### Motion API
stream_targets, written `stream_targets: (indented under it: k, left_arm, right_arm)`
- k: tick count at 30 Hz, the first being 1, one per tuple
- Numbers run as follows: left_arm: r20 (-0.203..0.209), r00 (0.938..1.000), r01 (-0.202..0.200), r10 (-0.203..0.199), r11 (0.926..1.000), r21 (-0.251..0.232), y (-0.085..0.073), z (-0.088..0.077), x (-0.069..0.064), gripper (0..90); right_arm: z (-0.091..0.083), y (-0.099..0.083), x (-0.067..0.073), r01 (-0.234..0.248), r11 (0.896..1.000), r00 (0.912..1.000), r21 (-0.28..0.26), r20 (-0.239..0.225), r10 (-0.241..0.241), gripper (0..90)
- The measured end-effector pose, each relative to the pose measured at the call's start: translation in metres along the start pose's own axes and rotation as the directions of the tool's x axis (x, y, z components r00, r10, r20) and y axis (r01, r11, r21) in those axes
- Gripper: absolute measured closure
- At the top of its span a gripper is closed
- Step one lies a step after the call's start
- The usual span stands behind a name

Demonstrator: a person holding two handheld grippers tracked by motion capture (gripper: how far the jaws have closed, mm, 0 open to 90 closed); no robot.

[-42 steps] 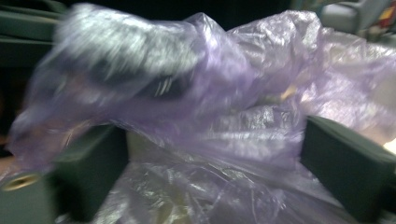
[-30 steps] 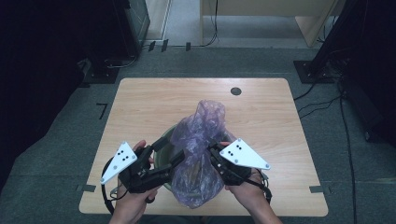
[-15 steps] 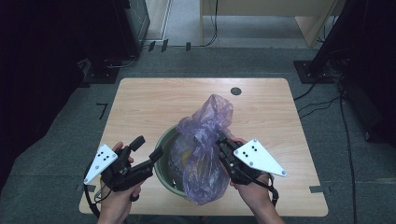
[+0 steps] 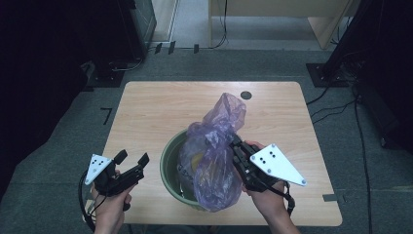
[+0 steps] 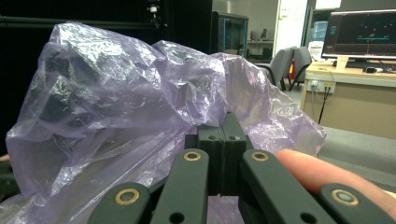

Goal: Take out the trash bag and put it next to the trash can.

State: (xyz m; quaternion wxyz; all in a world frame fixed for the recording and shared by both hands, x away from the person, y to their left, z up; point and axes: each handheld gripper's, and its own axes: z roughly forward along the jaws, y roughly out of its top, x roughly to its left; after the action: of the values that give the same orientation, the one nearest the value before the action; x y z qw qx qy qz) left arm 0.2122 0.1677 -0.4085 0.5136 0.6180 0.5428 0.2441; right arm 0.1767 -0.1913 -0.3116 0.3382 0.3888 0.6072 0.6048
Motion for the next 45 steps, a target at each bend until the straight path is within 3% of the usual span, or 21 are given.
stream_targets:
  k: [4, 7, 8, 9, 11, 12, 13, 14, 15, 16, 20, 22, 25, 26, 27, 28, 38, 45]
  left_arm:
    - [-0.046, 0.9988, -0.013, 0.015, 0.9985, 0.053, -0.011, 0.006, 0.009, 10.2]
    - [-0.14, 0.9893, -0.025, 0.043, 0.9918, 0.125, -0.03, 0.018, 0.026, 8.2]
    - [-0.14, 0.9893, -0.025, 0.043, 0.9918, 0.125, -0.03, 0.018, 0.026, 8.2]
    - [-0.183, 0.9818, -0.02, 0.05, 0.9867, 0.162, -0.041, 0.024, 0.037, 8.2]
    - [-0.221, 0.9727, -0.025, 0.07, 0.9795, 0.2, -0.051, 0.029, 0.046, 8.1]
    - [-0.221, 0.9727, -0.025, 0.07, 0.9795, 0.2, -0.051, 0.029, 0.046, 6.2]
    - [-0.231, 0.9705, -0.015, 0.067, 0.9748, 0.223, -0.055, 0.032, 0.05, 6.2]
    - [-0.241, 0.9684, 0.001, 0.065, 0.9642, 0.265, -0.061, 0.036, 0.056, 0.0]
    - [-0.241, 0.9684, 0.001, 0.065, 0.9642, 0.265, -0.061, 0.036, 0.056, 0.0]
    - [-0.257, 0.9637, 0.001, 0.073, 0.9604, 0.279, -0.067, 0.039, 0.059, 0.0]
    - [-0.274, 0.955, -0.019, 0.113, 0.946, 0.324, -0.074, 0.046, 0.061, 0.0]
    - [-0.275, 0.9542, -0.023, 0.119, 0.944, 0.329, -0.076, 0.048, 0.062, 0.0]
    - [-0.273, 0.9514, -0.035, 0.143, 0.929, 0.369, -0.082, 0.052, 0.063, 0.0]
    - [-0.273, 0.9514, -0.035, 0.143, 0.929, 0.369, -0.082, 0.052, 0.063, 0.0]
    - [-0.271, 0.9509, -0.037, 0.15, 0.9242, 0.38, -0.083, 0.053, 0.063, 0.0]
    - [-0.276, 0.9469, -0.048, 0.164, 0.9226, 0.383, -0.084, 0.054, 0.063, 0.0]
    - [-0.258, 0.9504, -0.064, 0.174, 0.9214, 0.383, -0.084, 0.056, 0.062, 0.0]
    - [-0.257, 0.9507, -0.065, 0.174, 0.9216, 0.383, -0.084, 0.056, 0.062, 0.0]
  right_arm:
    - [-0.001, 0.001, -0.001, -0.005, 1.0, 1.0, -0.009, 0.0, 0.005, 90.0]
    - [-0.003, 0.003, -0.002, -0.002, 1.0, 1.0, -0.024, -0.004, 0.002, 90.0]
    - [-0.003, 0.003, -0.002, -0.002, 1.0, 1.0, -0.024, -0.004, 0.002, 90.0]
    - [-0.004, 0.004, -0.003, 0.0, 1.0, 1.0, -0.03, -0.003, 0.0, 90.0]
    - [-0.005, 0.006, -0.003, -0.002, 0.999, 1.0, -0.035, 0.001, 0.002, 90.0]
    - [-0.005, 0.006, -0.003, -0.002, 0.999, 1.0, -0.035, 0.001, 0.002, 90.0]
    - [-0.006, 0.006, -0.004, 0.001, 0.999, 1.0, -0.039, 0.004, -0.001, 90.0]
    - [-0.006, 0.007, -0.005, -0.004, 0.999, 0.9999, -0.051, 0.011, 0.004, 90.0]
    - [-0.006, 0.007, -0.005, -0.004, 0.999, 0.9999, -0.051, 0.011, 0.004, 90.0]
    - [-0.007, 0.009, -0.005, -0.009, 0.998, 0.9998, -0.057, 0.015, 0.01, 90.0]
    - [-0.007, 0.011, -0.005, -0.01, 0.998, 0.9997, -0.068, 0.019, 0.012, 90.0]
    - [-0.007, 0.012, -0.005, -0.007, 0.997, 0.9997, -0.072, 0.021, 0.008, 90.0]
    - [-0.01, 0.017, -0.006, -0.003, 0.996, 0.9996, -0.094, 0.029, 0.006, 90.0]
    - [-0.01, 0.017, -0.006, -0.003, 0.996, 0.9996, -0.094, 0.029, 0.006, 90.0]
    - [-0.011, 0.019, -0.006, -0.003, 0.995, 0.9994, -0.1, 0.033, 0.007, 90.0]
    - [-0.012, 0.022, -0.008, -0.002, 0.994, 0.9991, -0.112, 0.041, 0.007, 90.0]
    - [-0.018, 0.034, -0.016, -0.006, 0.988, 0.9975, -0.152, 0.068, 0.016, 90.0]
    - [-0.029, 0.045, -0.03, -0.005, 0.98, 0.9911, -0.2, 0.129, 0.031, 90.0]
